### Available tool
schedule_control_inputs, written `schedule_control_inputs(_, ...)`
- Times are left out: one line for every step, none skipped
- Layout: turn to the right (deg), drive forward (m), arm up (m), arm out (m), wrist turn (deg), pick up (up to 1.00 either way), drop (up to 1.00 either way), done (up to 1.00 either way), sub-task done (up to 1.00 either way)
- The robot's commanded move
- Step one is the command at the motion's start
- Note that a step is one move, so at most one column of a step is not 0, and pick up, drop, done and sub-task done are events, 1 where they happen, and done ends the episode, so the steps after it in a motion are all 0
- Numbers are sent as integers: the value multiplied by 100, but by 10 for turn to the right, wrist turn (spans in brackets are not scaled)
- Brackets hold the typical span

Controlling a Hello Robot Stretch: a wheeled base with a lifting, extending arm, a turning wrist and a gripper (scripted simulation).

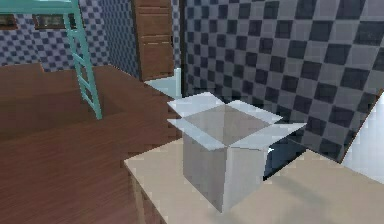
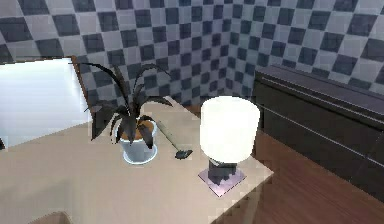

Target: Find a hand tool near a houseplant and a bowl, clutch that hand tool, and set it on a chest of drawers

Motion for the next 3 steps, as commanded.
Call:
schedule_control_inputs(0,0,50,0,0,0,0,0,0)
schedule_control_inputs(0,0,36,0,0,0,0,0,0)
schedule_control_inputs(0,0,0,38,0,0,0,0,0)
